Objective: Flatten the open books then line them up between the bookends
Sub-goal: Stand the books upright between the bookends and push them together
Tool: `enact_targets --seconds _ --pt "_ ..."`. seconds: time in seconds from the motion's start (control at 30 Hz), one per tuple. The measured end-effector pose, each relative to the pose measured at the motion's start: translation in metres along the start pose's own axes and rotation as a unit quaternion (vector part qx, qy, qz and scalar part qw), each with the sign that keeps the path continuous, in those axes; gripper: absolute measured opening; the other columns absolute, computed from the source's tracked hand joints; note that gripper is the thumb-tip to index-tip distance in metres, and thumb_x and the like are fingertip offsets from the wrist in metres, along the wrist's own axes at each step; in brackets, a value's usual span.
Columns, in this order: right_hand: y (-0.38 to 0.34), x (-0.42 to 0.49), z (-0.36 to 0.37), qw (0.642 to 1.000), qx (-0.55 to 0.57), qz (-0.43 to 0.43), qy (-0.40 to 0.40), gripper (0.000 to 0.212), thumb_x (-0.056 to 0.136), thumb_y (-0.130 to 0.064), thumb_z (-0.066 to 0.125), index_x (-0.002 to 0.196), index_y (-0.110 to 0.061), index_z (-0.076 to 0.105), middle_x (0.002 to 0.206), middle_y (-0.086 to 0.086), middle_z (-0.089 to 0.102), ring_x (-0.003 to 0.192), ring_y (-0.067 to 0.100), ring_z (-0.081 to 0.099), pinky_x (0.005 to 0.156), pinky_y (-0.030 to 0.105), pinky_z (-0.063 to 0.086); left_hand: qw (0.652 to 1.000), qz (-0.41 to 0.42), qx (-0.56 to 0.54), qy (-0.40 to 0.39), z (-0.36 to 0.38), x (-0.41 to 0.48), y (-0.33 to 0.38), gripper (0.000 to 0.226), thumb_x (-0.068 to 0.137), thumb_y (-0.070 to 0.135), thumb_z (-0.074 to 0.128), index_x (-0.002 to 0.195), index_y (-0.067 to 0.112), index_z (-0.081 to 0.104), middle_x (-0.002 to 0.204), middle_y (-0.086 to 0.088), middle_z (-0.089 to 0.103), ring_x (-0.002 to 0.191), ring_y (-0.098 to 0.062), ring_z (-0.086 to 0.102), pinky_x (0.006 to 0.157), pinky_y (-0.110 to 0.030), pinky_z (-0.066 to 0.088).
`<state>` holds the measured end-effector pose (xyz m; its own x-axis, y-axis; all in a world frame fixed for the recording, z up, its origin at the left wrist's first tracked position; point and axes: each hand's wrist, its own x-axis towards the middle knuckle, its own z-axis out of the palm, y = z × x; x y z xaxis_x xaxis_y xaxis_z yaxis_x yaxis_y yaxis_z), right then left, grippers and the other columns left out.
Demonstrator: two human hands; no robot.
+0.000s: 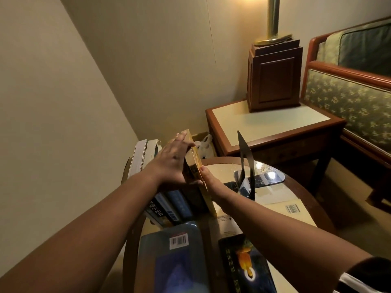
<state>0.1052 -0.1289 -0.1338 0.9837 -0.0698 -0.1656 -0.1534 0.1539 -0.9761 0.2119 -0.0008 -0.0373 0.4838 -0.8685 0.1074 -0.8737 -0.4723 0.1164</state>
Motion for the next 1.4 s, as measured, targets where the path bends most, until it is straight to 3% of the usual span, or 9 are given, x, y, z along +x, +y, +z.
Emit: enact_targets --seconds 0.27,0.43,0.67,0.77,0.87,1.1,1.2,1.27,1.4 --pt "-0.007 -0.008 -0.022 0.994 -0.060 0.090 0.002 0.063 0.098 -0.064 0.037 0.151 -0.031 0.033 0.152 0.011 0.039 0.137 0.037 0.038 0.097 0.047 0.040 0.999 -0.014 -0.048 0.002 0.000 -0.005 0.002 0.108 0.058 0.074 0.074 0.146 0.038 0.023 0.165 0.005 0.008 0.150 -0.028 0.016 0.116 -0.055 0.028" --pt "-0.009 -0.048 -0.052 0.986 -0.122 0.112 0.015 0.059 0.097 -0.060 0.043 0.142 -0.022 0.048 0.137 0.009 0.057 0.124 0.030 0.055 0.100 0.049 0.048 0.999 -0.016 -0.041 0.001 0.002 -0.004 0.001 0.107 0.057 0.081 0.068 0.144 0.042 0.022 0.165 0.005 0.008 0.149 -0.027 0.019 0.113 -0.058 0.032" --pt "0.020 -0.141 -0.096 0.951 -0.276 0.061 0.122 0.035 0.096 -0.032 0.063 0.127 -0.016 0.062 0.123 0.003 0.065 0.102 0.004 0.060 0.083 0.019 0.051 0.999 -0.022 -0.043 -0.010 0.004 -0.001 -0.001 0.116 0.045 0.096 0.056 0.143 0.045 0.021 0.165 0.003 0.008 0.149 -0.031 0.021 0.114 -0.059 0.031" --pt "0.045 -0.173 -0.108 0.860 -0.475 0.091 0.166 0.052 0.088 -0.054 0.064 0.134 -0.032 0.056 0.151 -0.001 0.041 0.137 0.019 0.039 0.108 0.041 0.040 0.999 -0.023 -0.034 -0.010 0.004 0.000 -0.002 0.117 0.044 0.096 0.056 0.143 0.044 0.022 0.165 0.004 0.008 0.148 -0.031 0.022 0.113 -0.059 0.031" --pt "0.069 -0.199 -0.111 0.794 -0.586 0.124 0.103 0.076 0.079 -0.071 0.061 0.145 -0.042 0.036 0.165 -0.003 0.007 0.151 0.026 0.003 0.120 0.052 0.014 0.999 -0.028 -0.028 -0.012 0.003 -0.002 0.001 0.116 0.045 0.094 0.056 0.143 0.043 0.021 0.165 0.004 0.008 0.148 -0.034 0.021 0.113 -0.061 0.030" --pt "0.076 -0.222 -0.134 0.815 -0.543 0.157 0.127 0.095 0.069 -0.074 0.068 0.150 -0.047 0.025 0.166 -0.004 -0.003 0.152 0.024 -0.006 0.122 0.054 0.011 0.999 -0.028 -0.031 -0.014 0.004 -0.001 -0.002 0.116 0.044 0.095 0.058 0.143 0.044 0.022 0.165 0.002 0.011 0.147 -0.038 0.022 0.112 -0.063 0.030" --pt "0.071 -0.224 -0.140 0.803 -0.538 0.188 0.175 0.096 0.072 -0.069 0.071 0.151 -0.037 0.028 0.165 0.001 0.007 0.151 0.027 0.005 0.119 0.051 0.018 0.999 -0.029 -0.033 -0.005 0.006 0.000 -0.005 0.117 0.043 0.096 0.058 0.142 0.044 0.025 0.164 0.000 0.014 0.147 -0.036 0.023 0.114 -0.059 0.029" --pt "0.071 -0.226 -0.145 0.785 -0.546 0.193 0.218 0.087 0.076 -0.064 0.071 0.147 -0.029 0.035 0.156 0.004 0.030 0.141 0.025 0.030 0.111 0.046 0.036 0.999 -0.031 -0.038 -0.007 0.006 0.001 -0.005 0.116 0.044 0.093 0.062 0.143 0.044 0.025 0.164 0.001 0.014 0.147 -0.036 0.023 0.115 -0.059 0.028" --pt "0.074 -0.239 -0.155 0.822 -0.463 0.197 0.266 0.080 0.082 -0.055 0.071 0.149 -0.030 0.034 0.136 0.001 0.048 0.118 0.019 0.050 0.093 0.033 0.046 0.999 -0.021 -0.037 0.005 0.007 0.000 -0.001 0.108 0.053 0.076 0.071 0.144 0.039 0.027 0.164 -0.002 0.014 0.147 -0.035 0.023 0.116 -0.056 0.027"
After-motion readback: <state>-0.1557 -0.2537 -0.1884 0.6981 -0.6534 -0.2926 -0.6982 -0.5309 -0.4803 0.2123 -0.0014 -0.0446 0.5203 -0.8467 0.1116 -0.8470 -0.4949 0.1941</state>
